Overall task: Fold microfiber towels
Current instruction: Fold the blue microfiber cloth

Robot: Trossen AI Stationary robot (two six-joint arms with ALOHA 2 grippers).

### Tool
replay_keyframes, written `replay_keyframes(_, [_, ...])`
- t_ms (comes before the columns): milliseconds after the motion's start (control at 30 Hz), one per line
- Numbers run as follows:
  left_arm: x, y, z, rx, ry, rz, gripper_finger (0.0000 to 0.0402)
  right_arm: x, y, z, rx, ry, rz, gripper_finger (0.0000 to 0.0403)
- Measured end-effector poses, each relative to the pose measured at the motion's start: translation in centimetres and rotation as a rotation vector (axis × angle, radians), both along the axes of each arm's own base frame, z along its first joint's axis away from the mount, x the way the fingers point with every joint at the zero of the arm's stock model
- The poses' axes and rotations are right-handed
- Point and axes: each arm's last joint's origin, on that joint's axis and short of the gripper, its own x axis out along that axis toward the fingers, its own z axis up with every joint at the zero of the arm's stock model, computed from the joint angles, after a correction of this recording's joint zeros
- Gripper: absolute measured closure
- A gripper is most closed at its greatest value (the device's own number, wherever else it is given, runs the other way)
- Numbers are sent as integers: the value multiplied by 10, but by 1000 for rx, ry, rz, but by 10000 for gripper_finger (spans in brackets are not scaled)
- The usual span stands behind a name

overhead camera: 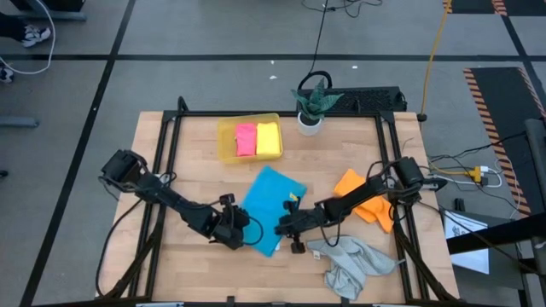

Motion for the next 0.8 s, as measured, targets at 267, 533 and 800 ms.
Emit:
replay_keyframes(267, [-2,-11,1,-27,-39,-23,254,-5,-2,45,-102,-125,-62,403])
replay_keyframes(533, [-6,-9,-5,-23,-16,-56,254,1,4,17,8,-87,-61,403])
replay_keyframes(800, [-16,-19,-13,-152,-2,-106,254,-11,-3,7,-46,105,-89,403])
